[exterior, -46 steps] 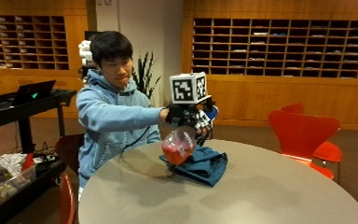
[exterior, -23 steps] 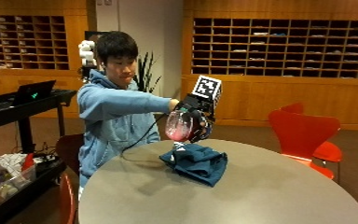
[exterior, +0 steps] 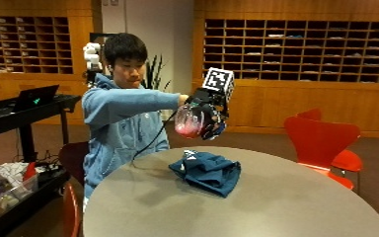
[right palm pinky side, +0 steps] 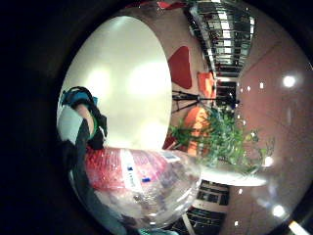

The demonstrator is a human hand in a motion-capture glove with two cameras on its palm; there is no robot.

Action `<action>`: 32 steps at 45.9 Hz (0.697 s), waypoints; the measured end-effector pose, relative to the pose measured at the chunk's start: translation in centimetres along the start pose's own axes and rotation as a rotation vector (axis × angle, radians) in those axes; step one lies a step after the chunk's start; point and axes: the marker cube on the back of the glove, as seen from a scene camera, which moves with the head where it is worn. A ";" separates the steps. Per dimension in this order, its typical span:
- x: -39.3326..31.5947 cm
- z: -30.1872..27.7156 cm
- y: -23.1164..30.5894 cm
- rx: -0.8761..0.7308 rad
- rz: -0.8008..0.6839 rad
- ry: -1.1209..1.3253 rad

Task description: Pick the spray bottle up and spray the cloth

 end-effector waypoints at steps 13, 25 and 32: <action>2.4 0.8 -1.0 0.128 -0.097 -0.309; -0.5 -6.1 -1.9 0.425 -0.025 -1.148; -4.5 -8.6 -3.3 0.566 0.012 -1.570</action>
